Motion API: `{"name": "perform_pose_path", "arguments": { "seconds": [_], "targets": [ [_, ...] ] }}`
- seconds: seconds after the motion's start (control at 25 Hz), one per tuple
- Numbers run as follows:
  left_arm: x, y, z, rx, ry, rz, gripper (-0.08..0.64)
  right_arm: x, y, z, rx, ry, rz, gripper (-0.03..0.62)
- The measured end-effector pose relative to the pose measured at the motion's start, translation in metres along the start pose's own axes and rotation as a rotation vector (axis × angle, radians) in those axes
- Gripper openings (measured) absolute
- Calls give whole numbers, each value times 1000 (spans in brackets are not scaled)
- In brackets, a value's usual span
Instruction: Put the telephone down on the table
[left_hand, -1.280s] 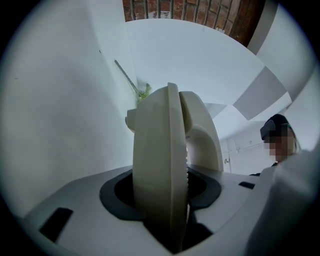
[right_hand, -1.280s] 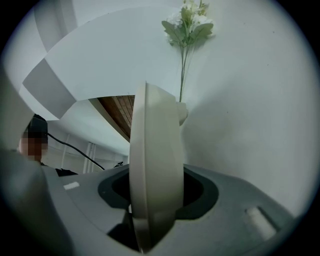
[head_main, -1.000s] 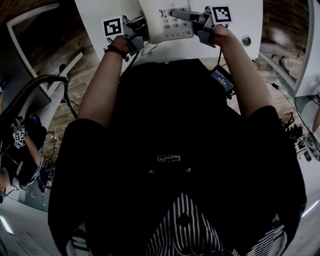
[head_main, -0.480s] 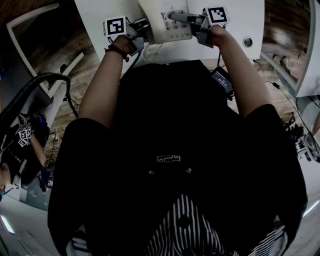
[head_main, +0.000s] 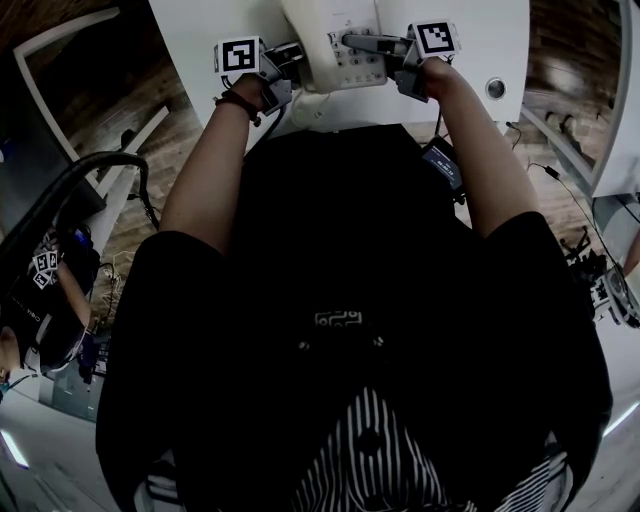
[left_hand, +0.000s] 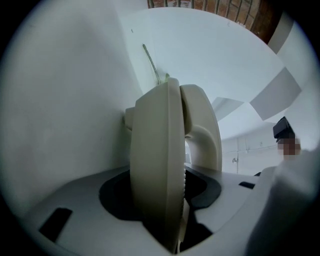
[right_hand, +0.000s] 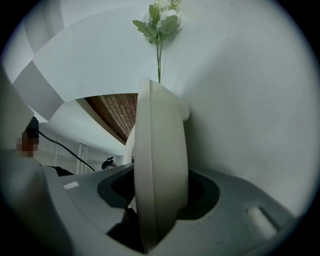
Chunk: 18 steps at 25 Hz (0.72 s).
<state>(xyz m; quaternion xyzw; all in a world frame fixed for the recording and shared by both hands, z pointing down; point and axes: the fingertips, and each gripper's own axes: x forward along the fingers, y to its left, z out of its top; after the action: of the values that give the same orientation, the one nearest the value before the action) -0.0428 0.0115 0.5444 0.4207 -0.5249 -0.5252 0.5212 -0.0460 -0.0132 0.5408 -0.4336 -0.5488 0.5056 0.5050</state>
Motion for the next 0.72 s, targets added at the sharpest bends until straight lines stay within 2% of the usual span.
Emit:
{"name": "perform_pose_path", "arguments": {
  "seconds": [0.24,0.32,0.4,0.56,0.72],
  "targets": [
    [5,3,-10,-9,84,18,199,-6,-5,-4,-16,2,9,210],
    [7,8,-11,20,102,23,201,-8,-8,-7,-21,9,7,212],
    [8,13,-13,27,110,34,201,-10,-12,-11,-14,13,0,213],
    [8,8,-16,-19,98,19,206,-14,-14,-9,-18,-1,-12,216],
    [0,20,-16,23,102,72,206,-30,-22,-8,2,-32,-42,224]
  ]
}}
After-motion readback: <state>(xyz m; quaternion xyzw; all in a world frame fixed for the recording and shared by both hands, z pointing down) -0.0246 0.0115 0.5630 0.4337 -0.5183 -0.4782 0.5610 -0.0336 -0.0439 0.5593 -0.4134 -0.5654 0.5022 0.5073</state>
